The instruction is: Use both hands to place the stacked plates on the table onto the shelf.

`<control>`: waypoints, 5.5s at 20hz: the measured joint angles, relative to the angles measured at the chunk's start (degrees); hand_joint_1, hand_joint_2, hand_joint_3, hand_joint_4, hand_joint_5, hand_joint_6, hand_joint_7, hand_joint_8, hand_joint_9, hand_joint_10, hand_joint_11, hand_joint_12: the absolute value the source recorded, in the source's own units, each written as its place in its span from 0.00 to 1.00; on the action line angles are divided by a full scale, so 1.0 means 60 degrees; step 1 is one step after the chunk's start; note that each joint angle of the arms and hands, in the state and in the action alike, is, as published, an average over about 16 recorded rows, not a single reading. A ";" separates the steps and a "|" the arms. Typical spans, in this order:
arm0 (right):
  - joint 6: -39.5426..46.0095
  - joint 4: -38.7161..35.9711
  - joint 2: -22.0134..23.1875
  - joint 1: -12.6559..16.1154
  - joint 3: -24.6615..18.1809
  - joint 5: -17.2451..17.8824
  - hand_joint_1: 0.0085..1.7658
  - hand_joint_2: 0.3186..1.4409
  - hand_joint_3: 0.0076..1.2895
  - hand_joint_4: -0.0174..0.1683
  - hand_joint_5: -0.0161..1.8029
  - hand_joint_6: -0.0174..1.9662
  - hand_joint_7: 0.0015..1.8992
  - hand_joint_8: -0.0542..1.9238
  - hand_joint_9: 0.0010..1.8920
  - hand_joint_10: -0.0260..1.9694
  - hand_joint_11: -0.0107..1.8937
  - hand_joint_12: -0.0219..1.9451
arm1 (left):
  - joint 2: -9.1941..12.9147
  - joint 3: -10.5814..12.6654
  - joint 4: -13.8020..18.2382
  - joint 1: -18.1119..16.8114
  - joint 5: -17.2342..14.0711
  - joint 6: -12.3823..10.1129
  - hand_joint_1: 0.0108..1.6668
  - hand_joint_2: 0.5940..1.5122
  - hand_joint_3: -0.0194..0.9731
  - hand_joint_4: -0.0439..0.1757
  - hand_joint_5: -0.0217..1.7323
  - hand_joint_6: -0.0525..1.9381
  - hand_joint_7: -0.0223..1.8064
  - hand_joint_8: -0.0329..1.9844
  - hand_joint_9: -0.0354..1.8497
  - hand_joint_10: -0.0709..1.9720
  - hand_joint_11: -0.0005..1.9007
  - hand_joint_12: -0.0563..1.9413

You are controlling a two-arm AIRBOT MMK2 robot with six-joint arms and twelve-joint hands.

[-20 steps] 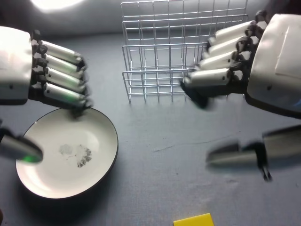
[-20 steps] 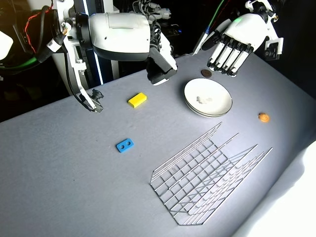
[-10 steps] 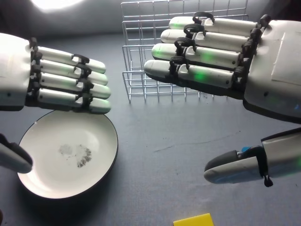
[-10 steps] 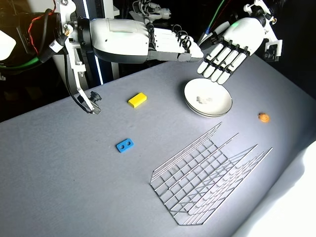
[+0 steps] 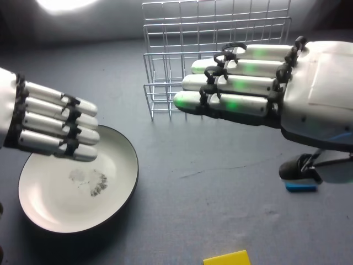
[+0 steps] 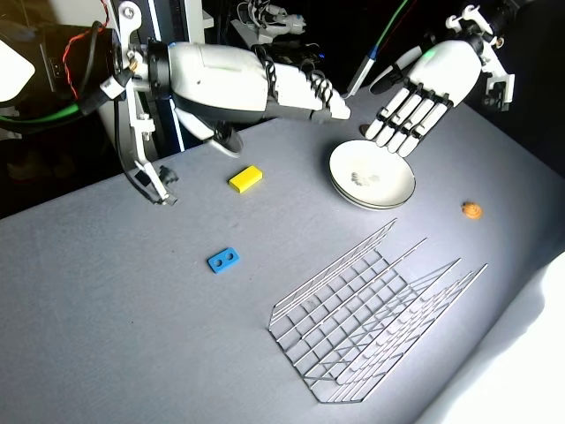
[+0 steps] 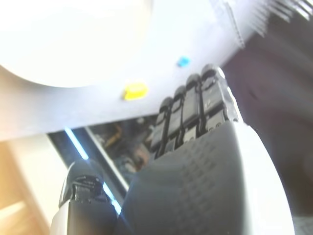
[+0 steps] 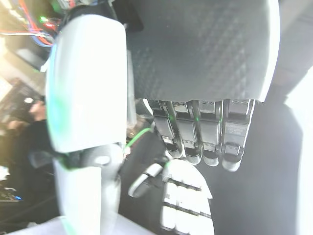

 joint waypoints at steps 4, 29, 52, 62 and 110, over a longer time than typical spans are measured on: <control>0.0605 -0.0241 -0.0128 0.0197 0.0188 -0.0600 0.69 0.48 0.01 0.10 0.03 0.02 0.01 0.03 0.01 0.02 0.02 0.22 | -0.0321 0.0591 -0.0297 0.0913 -0.0107 0.0207 0.01 0.59 0.04 0.21 0.02 0.02 0.02 0.01 0.03 0.04 0.01 0.02; 0.0854 -0.0686 -0.1187 0.0551 0.0994 -0.2112 0.61 0.56 0.01 0.11 0.02 0.02 0.01 0.03 0.01 0.02 0.02 0.04 | -0.1571 0.2885 -0.1336 0.3655 -0.0379 0.0802 0.00 0.60 0.04 0.20 0.02 0.02 0.02 0.01 0.03 0.03 0.01 0.02; 0.0233 -0.0904 -0.3612 0.0740 0.2176 -0.2567 0.57 0.58 0.01 0.11 0.02 0.02 0.01 0.03 0.01 0.02 0.02 0.06 | -0.2208 0.2331 -0.1277 0.3317 0.0074 0.1014 0.00 0.60 0.04 0.19 0.01 0.02 0.01 0.01 0.03 0.04 0.01 0.03; -0.0364 -0.0898 -0.5542 0.0752 0.3707 -0.2877 0.58 0.61 0.01 0.11 0.07 0.02 0.07 0.03 0.08 0.03 0.02 0.35 | -0.2293 0.2112 -0.1181 0.3103 0.0218 0.1009 0.00 0.60 0.04 0.19 0.01 0.02 0.01 0.01 0.03 0.04 0.01 0.03; -0.0509 -0.0871 -0.6155 0.2009 0.3272 -0.2829 0.76 0.59 0.01 0.10 0.47 0.56 0.53 0.46 0.57 0.47 0.51 0.49 | -0.0671 0.2626 -0.1438 0.1146 0.0644 -0.0261 0.00 0.62 0.04 0.19 0.02 0.04 0.02 0.02 0.03 0.04 0.01 0.03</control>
